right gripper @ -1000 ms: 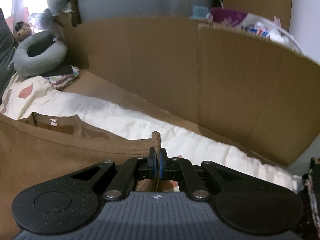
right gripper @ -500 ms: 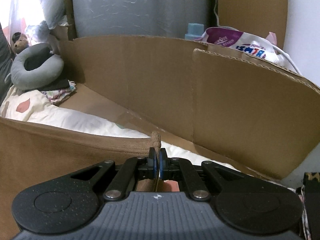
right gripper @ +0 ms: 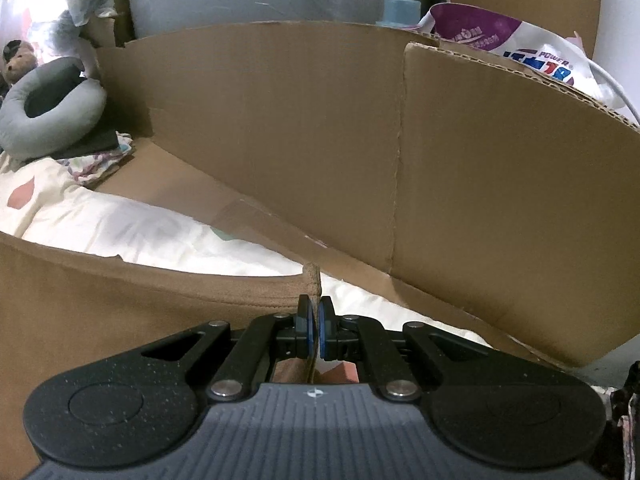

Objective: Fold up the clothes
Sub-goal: 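Lift the folded edge with both grippers and fold it toward the collar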

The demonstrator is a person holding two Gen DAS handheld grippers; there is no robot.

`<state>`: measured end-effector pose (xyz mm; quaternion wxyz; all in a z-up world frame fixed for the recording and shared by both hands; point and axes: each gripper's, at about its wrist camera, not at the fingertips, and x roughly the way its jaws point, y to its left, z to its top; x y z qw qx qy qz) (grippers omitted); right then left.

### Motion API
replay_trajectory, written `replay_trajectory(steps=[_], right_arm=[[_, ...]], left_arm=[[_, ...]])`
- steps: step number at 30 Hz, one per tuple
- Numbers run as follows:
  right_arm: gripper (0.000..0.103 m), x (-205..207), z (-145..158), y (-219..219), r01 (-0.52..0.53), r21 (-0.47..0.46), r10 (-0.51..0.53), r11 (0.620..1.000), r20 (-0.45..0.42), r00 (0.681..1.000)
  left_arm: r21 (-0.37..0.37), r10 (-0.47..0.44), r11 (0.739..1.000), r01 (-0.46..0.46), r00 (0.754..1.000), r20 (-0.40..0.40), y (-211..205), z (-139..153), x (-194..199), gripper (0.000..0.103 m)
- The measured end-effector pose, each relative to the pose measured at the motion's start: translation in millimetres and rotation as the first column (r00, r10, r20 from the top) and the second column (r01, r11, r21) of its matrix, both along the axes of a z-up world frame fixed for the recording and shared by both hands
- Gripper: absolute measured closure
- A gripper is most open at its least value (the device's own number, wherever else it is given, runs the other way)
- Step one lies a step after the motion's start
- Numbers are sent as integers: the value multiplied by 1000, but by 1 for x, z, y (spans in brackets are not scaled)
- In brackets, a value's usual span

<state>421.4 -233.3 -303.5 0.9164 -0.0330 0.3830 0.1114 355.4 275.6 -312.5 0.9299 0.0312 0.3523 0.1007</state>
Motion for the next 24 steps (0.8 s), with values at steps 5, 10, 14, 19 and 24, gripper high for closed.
replay_trajectory(steps=[5, 10, 14, 19, 24], right_arm=[[102, 1, 3, 1, -1, -8, 1, 1000, 15, 1000], [102, 13, -1, 4, 10, -10, -10, 1000, -3, 1000], [102, 26, -15, 7, 12, -25, -13, 1000, -52, 999], [101, 37, -32, 12, 15, -57, -20, 998, -105, 994], [95, 37, -31, 1, 93, -2, -93, 996, -123, 988]], left_arm=[[-1, 1, 1000, -1, 1000, 12, 4, 4, 0, 99], [-1, -11, 1000, 11, 1000, -14, 6, -1, 13, 99], [0, -11, 1000, 11, 998, -63, 8, -17, 25, 99], [22, 2, 1000, 1, 993, -122, 10, -38, 31, 98], [1, 88, 996, -89, 991, -100, 19, -29, 31, 93]])
